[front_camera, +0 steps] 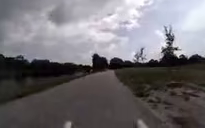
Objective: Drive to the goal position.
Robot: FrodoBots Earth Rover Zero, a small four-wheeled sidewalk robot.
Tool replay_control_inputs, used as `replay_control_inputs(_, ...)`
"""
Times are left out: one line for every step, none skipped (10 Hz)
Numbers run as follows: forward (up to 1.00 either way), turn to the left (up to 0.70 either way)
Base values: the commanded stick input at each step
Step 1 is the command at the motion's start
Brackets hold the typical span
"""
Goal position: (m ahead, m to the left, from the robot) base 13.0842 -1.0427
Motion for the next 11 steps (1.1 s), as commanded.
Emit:
replay_control_inputs(0.85, 0.0)
replay_control_inputs(0.85, 0.0)
replay_control_inputs(0.85, 0.0)
replay_control_inputs(0.85, 0.0)
replay_control_inputs(0.85, 0.0)
replay_control_inputs(0.85, 0.0)
replay_control_inputs(0.85, 0.0)
replay_control_inputs(0.85, 0.0)
replay_control_inputs(0.85, 0.0)
replay_control_inputs(0.85, 0.0)
replay_control_inputs(0.85, 0.0)
